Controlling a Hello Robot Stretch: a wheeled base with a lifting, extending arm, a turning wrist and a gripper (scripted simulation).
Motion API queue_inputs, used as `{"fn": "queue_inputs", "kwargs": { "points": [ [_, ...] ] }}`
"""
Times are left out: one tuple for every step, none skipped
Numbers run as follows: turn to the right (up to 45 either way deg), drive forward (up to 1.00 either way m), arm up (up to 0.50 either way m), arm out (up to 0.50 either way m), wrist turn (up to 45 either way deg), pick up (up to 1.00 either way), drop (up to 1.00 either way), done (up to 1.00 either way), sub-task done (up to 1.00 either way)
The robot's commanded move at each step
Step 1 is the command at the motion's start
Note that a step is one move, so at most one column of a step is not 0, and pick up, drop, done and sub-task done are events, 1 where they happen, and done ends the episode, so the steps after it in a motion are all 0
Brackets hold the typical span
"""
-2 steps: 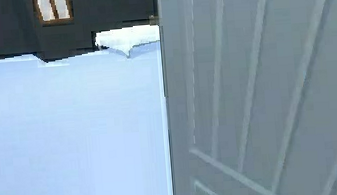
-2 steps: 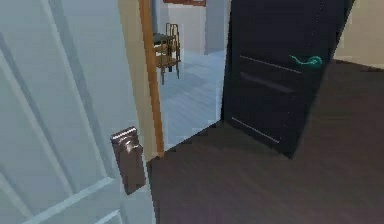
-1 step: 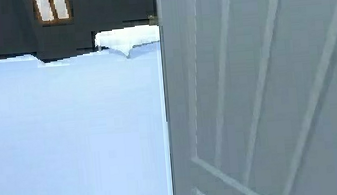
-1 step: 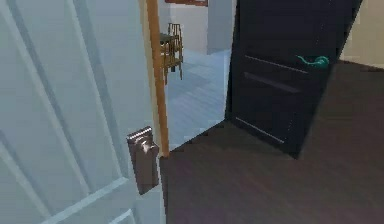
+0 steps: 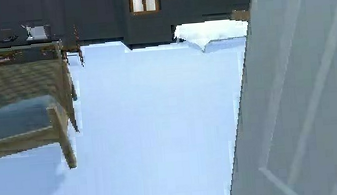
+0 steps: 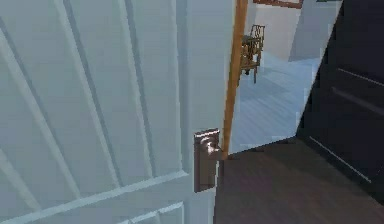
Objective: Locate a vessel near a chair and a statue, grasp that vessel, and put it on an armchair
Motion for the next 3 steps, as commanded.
{"fn": "queue_inputs", "kwargs": {
  "points": [
    [0.0,0.5,0.0,0.0,0.0,0.0,0.0,0.0,0.0],
    [-21.0,0.0,0.0,0.0,0.0,0.0,0.0,0.0,0.0],
    [0.0,1.0,0.0,0.0,0.0,0.0,0.0,0.0,0.0]
  ]
}}
